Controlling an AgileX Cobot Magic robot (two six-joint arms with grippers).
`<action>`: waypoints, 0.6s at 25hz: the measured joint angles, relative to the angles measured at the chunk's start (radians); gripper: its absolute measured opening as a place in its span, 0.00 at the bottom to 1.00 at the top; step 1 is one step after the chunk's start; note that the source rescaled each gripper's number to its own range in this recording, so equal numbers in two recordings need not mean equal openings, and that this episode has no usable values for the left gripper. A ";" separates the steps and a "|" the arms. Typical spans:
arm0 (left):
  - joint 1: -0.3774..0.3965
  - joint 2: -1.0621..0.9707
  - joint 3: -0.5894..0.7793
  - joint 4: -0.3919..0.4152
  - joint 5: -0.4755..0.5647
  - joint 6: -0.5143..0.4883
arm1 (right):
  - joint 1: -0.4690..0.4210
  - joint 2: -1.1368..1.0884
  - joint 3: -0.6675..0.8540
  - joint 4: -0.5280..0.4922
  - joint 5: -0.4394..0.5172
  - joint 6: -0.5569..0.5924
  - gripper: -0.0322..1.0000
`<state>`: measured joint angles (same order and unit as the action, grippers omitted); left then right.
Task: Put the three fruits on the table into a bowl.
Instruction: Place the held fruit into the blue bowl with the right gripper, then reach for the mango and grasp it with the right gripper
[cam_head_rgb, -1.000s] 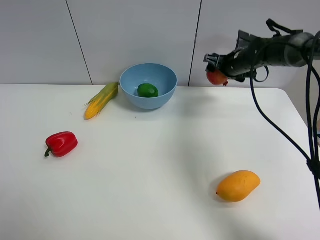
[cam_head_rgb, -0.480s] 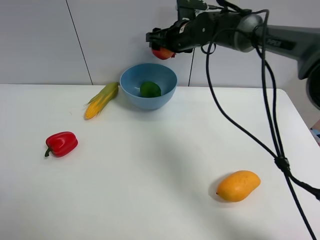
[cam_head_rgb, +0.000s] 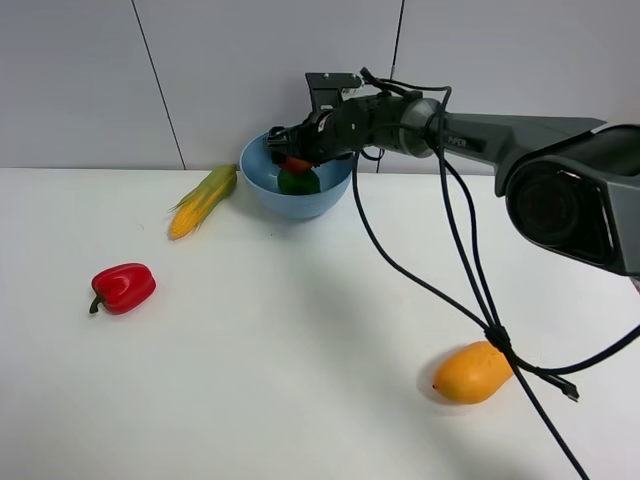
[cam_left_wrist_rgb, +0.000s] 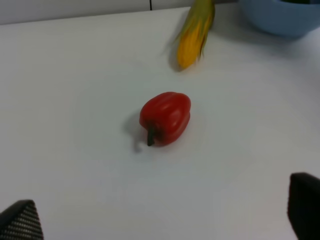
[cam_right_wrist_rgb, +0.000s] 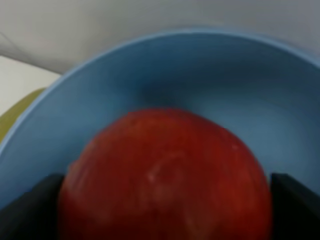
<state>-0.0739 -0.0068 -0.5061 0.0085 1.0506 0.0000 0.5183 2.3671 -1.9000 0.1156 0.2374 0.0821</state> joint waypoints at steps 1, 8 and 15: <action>0.000 0.000 0.000 0.000 0.000 0.000 | 0.001 0.000 0.000 0.000 -0.011 0.000 0.63; 0.000 0.000 0.000 0.000 0.000 0.000 | 0.004 -0.031 0.000 0.118 -0.025 0.062 0.77; 0.000 0.000 0.000 0.000 0.000 0.000 | 0.004 -0.222 0.000 0.117 0.077 0.069 0.78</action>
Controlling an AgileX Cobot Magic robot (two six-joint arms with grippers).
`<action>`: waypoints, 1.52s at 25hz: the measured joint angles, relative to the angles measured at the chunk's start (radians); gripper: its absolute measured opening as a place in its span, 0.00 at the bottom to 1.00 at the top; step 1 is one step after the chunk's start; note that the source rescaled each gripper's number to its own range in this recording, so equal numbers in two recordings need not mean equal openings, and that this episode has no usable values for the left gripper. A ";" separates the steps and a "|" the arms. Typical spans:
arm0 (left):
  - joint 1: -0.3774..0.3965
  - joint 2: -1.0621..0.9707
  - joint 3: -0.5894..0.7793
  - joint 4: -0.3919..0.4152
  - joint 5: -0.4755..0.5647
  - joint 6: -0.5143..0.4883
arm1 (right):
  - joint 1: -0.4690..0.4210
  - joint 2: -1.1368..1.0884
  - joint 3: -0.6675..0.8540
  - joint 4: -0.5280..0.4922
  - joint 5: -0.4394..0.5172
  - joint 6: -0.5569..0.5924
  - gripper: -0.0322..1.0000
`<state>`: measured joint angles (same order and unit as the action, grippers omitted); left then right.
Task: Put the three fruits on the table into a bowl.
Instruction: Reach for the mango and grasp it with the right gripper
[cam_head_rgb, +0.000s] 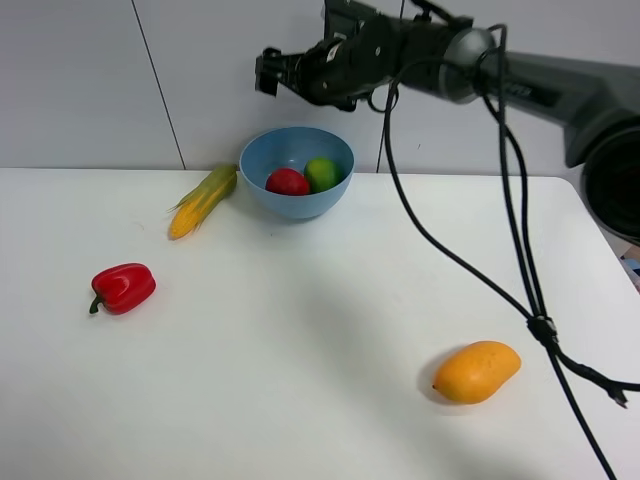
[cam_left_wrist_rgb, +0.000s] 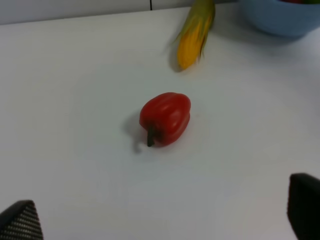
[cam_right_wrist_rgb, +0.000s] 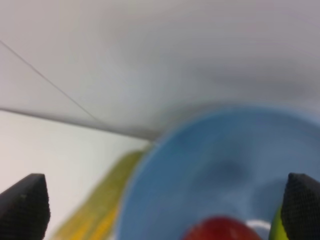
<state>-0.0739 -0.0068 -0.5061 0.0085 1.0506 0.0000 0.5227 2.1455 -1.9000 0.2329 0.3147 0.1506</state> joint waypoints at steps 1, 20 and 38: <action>0.000 0.000 0.000 0.000 0.000 0.000 | 0.000 -0.038 0.000 -0.010 0.007 0.000 0.78; 0.000 0.000 0.000 0.000 0.000 0.000 | 0.010 -0.739 0.463 -0.179 0.091 0.019 0.78; 0.000 0.000 0.000 0.000 0.000 0.000 | -0.093 -1.063 1.329 -0.201 0.516 0.439 0.78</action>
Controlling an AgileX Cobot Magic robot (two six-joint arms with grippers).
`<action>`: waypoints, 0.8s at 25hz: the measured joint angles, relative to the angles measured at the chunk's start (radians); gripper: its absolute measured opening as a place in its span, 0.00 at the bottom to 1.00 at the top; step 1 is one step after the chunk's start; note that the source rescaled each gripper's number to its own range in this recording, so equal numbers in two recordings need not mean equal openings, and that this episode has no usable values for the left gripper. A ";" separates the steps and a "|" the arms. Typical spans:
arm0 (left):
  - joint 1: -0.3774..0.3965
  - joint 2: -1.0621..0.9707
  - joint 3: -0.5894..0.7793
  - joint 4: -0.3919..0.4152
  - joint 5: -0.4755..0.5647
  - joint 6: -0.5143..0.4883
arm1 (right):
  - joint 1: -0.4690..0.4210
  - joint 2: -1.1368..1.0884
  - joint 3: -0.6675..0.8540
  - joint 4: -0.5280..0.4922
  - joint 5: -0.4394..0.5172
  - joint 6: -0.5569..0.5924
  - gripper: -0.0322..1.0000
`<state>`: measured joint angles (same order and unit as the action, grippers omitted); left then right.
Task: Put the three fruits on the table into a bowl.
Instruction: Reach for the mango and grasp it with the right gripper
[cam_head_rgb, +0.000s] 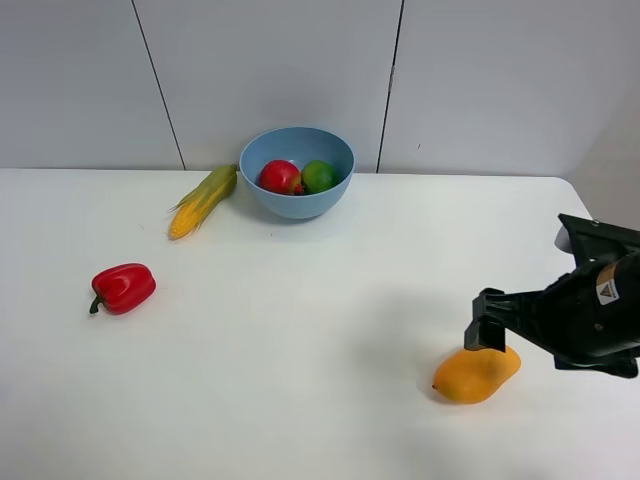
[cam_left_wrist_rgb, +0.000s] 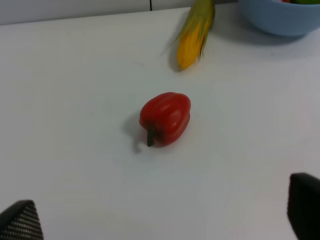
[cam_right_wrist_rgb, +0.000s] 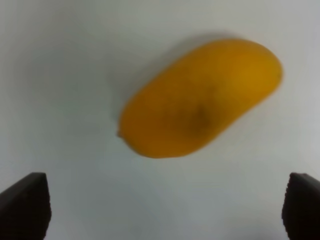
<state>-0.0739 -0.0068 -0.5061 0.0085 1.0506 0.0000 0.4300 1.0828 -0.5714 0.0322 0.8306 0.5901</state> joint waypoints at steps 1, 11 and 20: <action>0.000 0.000 0.000 0.000 0.000 0.000 | -0.021 0.000 0.011 0.000 0.000 0.006 0.78; 0.000 0.000 0.000 0.000 0.000 0.000 | -0.106 0.004 0.065 -0.022 -0.164 0.080 0.78; 0.000 0.000 0.000 0.000 0.000 0.000 | -0.107 0.236 0.067 -0.054 -0.197 0.055 0.78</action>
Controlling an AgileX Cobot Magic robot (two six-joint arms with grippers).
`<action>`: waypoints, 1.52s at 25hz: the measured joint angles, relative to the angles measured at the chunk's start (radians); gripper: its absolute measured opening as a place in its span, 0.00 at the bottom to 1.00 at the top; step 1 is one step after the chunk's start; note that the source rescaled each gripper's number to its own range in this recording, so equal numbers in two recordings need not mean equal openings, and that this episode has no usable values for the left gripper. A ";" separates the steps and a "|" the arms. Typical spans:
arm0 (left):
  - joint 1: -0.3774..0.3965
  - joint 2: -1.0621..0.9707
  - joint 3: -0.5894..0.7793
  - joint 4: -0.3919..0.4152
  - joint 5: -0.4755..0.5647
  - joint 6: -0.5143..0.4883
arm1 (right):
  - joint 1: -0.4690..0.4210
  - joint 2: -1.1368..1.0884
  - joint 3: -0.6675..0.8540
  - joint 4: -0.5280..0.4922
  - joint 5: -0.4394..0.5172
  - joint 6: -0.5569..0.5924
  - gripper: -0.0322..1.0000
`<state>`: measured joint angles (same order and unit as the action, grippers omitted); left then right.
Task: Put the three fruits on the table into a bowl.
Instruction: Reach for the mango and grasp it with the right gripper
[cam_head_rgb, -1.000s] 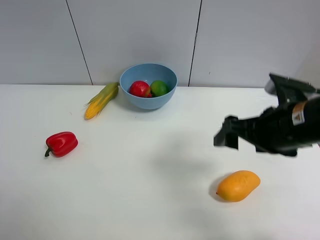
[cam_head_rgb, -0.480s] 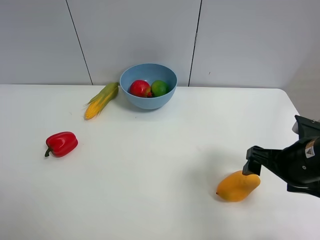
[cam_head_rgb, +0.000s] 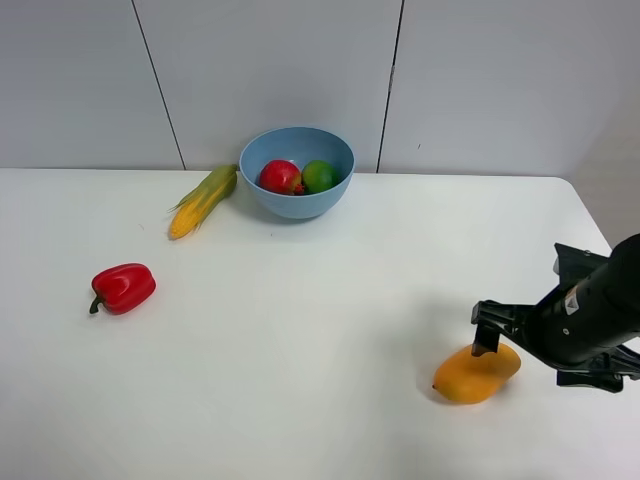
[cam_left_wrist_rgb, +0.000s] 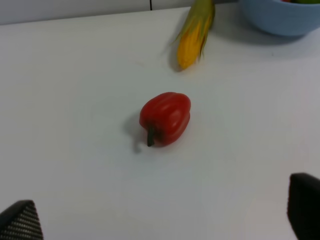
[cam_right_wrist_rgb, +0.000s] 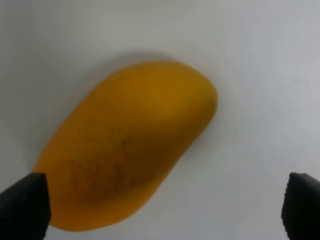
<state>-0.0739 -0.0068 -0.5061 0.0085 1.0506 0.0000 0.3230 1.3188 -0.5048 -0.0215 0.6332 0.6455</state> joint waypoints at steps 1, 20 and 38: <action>0.000 0.000 0.000 0.000 0.000 0.000 | 0.000 0.005 0.000 0.000 0.000 -0.012 0.78; 0.000 0.000 0.000 0.000 0.000 0.000 | 0.000 0.140 0.000 0.034 -0.194 -0.021 0.94; 0.000 0.000 0.000 0.000 0.000 0.000 | 0.090 0.336 -0.001 0.131 -0.314 0.028 0.64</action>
<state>-0.0739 -0.0068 -0.5061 0.0085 1.0506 0.0000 0.4125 1.6547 -0.5054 0.1091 0.3189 0.6736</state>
